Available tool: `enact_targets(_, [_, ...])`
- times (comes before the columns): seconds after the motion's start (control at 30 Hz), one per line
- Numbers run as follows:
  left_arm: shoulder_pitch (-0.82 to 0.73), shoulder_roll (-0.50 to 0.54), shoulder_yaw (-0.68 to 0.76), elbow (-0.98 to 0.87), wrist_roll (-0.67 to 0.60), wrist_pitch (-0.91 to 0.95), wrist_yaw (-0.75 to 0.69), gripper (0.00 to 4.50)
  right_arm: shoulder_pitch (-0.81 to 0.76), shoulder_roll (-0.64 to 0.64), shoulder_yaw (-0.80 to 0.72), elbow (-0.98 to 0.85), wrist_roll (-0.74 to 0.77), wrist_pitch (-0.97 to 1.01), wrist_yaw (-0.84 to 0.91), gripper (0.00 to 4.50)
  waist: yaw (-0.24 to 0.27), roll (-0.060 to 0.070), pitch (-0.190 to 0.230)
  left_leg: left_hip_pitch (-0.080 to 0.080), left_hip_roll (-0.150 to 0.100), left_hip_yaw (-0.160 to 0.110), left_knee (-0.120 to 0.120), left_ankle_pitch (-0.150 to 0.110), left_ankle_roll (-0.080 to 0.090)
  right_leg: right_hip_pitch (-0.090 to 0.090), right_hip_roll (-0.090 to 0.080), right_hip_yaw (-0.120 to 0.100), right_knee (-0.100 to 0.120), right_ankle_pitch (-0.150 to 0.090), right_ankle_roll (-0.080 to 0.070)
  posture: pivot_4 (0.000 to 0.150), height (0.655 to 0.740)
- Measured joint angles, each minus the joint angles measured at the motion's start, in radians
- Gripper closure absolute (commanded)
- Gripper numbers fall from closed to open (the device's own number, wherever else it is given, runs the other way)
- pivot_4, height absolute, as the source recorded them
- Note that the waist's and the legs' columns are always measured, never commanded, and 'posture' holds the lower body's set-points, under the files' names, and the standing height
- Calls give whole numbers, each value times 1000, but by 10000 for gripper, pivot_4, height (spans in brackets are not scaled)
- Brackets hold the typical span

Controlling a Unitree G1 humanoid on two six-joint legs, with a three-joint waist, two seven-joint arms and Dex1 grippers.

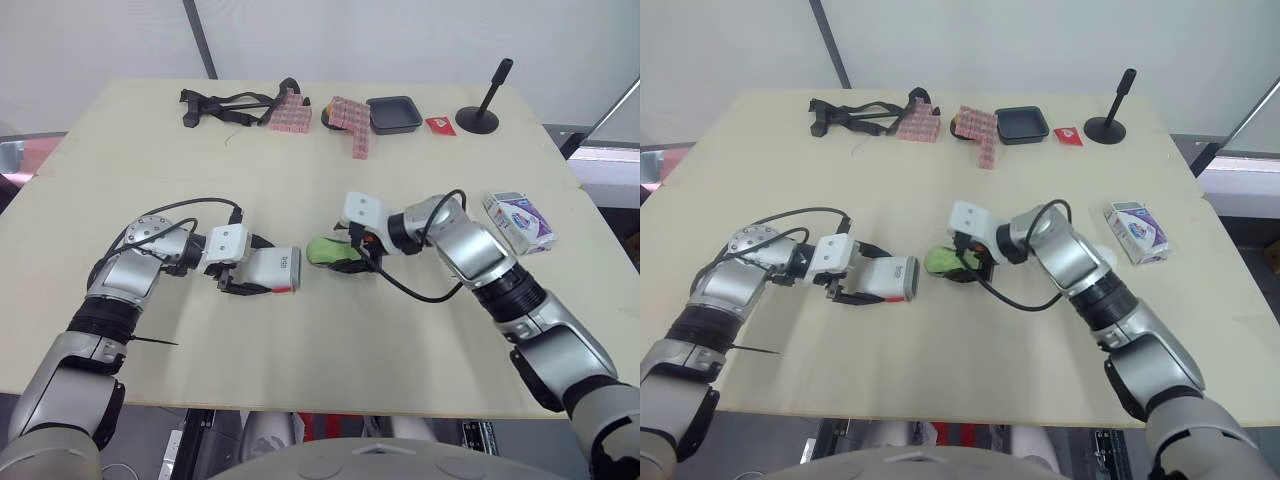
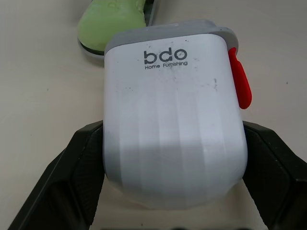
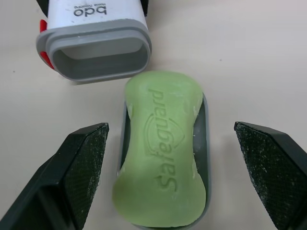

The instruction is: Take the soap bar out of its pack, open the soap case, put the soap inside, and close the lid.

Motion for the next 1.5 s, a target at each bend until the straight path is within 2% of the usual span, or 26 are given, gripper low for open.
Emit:
enact_targets(0.87, [0,3,0,2,0,-1,1,10319,59,38,16,16,-17,27,-61,0,-1,0,0,0,0,0,0,0,0,0,0,0,0,0,0,1500,7400])
enact_targets(1.07, [0,3,0,4,0,-1,2,10319,60,44,9,27,-22,14,-80,18156,-1,0,0,1,0,0,-1,0,0,0,0,0,0,0,0,1500,7400])
enact_targets(1.1, [0,4,0,4,0,0,3,10319,60,44,9,27,-22,11,-81,19315,-1,0,0,2,0,0,-1,0,0,1,-1,0,0,0,0,1500,7400])
enact_targets(1.33, [3,4,0,-1,0,1,6,10319,60,30,15,27,-23,-13,-61,19315,-1,0,0,2,0,0,-1,0,-1,1,-3,0,0,0,0,1500,7400])
enact_targets(1.5, [3,4,0,-3,0,4,8,10319,51,-50,34,10,-22,-67,42,19315,1,0,0,1,0,0,-2,0,0,1,-2,0,0,0,0,1500,7400])
